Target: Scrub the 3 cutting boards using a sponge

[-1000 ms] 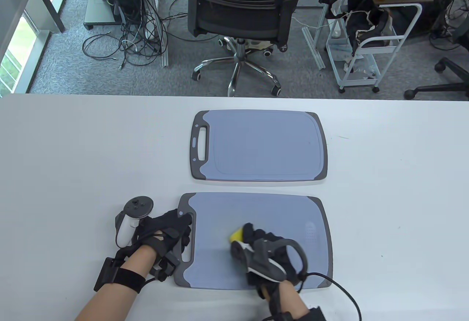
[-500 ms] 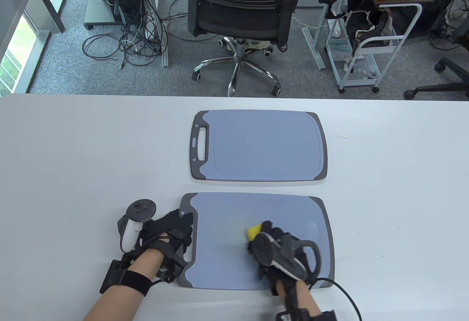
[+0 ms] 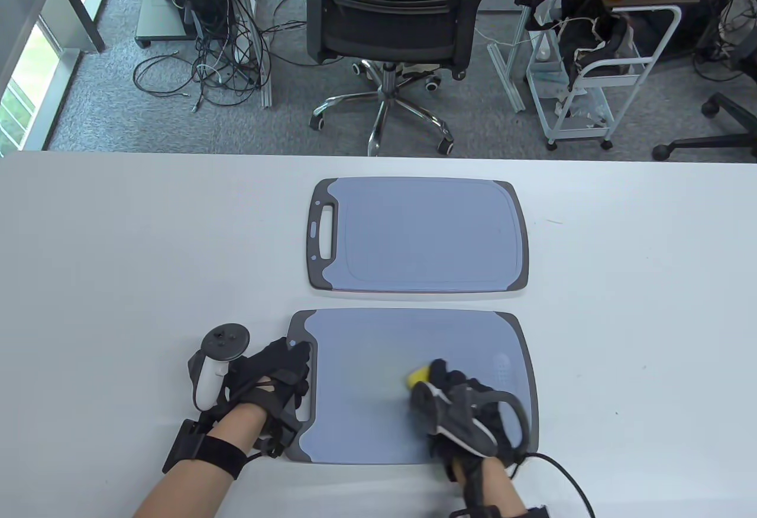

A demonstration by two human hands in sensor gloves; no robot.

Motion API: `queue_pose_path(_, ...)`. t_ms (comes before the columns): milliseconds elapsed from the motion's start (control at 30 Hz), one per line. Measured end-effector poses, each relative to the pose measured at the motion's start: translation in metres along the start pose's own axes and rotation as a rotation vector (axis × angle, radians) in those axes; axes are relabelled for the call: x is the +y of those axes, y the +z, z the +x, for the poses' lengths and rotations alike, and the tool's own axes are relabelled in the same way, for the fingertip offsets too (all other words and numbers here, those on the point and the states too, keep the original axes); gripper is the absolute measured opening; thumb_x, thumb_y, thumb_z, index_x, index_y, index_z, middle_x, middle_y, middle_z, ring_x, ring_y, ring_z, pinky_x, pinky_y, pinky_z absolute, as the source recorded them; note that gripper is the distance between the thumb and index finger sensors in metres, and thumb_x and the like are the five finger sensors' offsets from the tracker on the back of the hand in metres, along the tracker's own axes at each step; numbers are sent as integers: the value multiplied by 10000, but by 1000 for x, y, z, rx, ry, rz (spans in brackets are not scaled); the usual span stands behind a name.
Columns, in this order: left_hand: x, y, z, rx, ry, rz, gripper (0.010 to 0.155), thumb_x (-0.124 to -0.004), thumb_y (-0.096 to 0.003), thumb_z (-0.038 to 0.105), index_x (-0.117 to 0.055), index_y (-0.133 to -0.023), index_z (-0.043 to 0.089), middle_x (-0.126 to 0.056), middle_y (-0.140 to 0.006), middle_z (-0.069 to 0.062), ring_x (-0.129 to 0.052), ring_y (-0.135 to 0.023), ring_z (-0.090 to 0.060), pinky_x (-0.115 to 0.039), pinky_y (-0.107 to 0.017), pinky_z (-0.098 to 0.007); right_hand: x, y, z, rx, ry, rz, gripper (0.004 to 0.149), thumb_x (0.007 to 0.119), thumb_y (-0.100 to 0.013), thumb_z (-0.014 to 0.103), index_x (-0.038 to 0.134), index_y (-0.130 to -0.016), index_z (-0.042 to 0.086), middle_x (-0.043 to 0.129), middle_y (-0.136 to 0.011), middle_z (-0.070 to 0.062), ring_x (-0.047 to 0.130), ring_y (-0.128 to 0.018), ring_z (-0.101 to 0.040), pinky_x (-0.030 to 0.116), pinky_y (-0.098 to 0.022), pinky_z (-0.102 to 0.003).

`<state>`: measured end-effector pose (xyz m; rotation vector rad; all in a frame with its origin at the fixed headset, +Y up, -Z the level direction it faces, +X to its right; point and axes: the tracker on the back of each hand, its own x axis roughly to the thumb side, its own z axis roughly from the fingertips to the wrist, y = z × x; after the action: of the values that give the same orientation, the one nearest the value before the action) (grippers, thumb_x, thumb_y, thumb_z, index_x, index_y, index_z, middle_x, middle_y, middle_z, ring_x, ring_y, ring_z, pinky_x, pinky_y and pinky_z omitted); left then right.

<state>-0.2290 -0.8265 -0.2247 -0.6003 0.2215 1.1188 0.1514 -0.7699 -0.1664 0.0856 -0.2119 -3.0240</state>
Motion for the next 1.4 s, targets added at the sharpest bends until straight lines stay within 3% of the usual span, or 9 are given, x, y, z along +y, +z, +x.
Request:
queue_pose_path(100,-2,0,1,1,-5,7,505,-706,-636,578,-704,-927,164,-912,-659,111,-1031,-402,7,-995,-293,-210,13,4,-62,206,-129,42,728,701,-489,568,623,-1036,93,819,-772,-107,901,-566,-259,771,-479,-470)
queue_pose_path(200,-4,-1,2,3,-1,3,504,-705,-635,579,-705,-927,168,-911,-660,113,-1031,-402,8,-996,-291,-210,12,4,-58,193,-105,10,730,722,-484,546,647,-1017,53,835,-755,-140,909,-552,-283,773,-469,-483)
queue_pose_path(467,0,-6,0,19,39,-56,508,-720,-612,570,-720,-924,169,-926,-670,96,-1053,-419,-19,-1009,-307,-239,-24,28,156,-508,1,-80,743,686,-481,587,627,-1025,84,826,-761,-105,908,-567,-245,785,-485,-458)
queue_pose_path(600,1,-7,0,19,46,-77,513,-726,-604,563,-723,-925,162,-931,-677,88,-1064,-430,-30,-1014,-315,-253,-30,43,198,-630,65,-127,738,675,-479,599,630,-1027,107,836,-763,-80,918,-570,-230,797,-486,-447)
queue_pose_path(767,1,-7,0,19,41,-74,513,-726,-605,565,-723,-925,164,-931,-676,89,-1064,-428,-28,-1014,-314,-250,-20,18,121,-394,43,-61,728,678,-477,597,612,-1042,143,823,-785,-70,911,-577,-233,788,-489,-451)
queue_pose_path(967,1,-8,0,19,39,-73,515,-726,-603,570,-724,-924,168,-931,-674,93,-1064,-426,-24,-1014,-311,-247,10,6,-44,127,-40,29,731,687,-483,572,647,-1026,84,841,-760,-101,917,-554,-255,785,-469,-468)
queue_pose_path(1067,1,-8,0,19,38,-75,514,-726,-603,570,-724,-925,169,-930,-675,92,-1063,-428,-24,-1014,-313,-247,13,7,-66,204,-75,53,731,702,-490,564,635,-1027,72,841,-761,-120,915,-553,-265,783,-467,-468)
queue_pose_path(1233,1,-8,0,18,35,-72,516,-727,-602,571,-723,-925,168,-931,-674,92,-1064,-426,-24,-1014,-312,-246,-4,1,23,-127,-44,-25,736,695,-484,569,646,-1013,60,846,-745,-119,921,-547,-253,792,-466,-462)
queue_pose_path(1400,1,-8,0,18,39,-78,521,-728,-601,570,-721,-928,164,-930,-679,90,-1064,-434,-27,-1014,-317,-249,-26,26,161,-539,22,-64,749,679,-481,590,624,-1020,73,834,-748,-102,914,-559,-236,793,-479,-451)
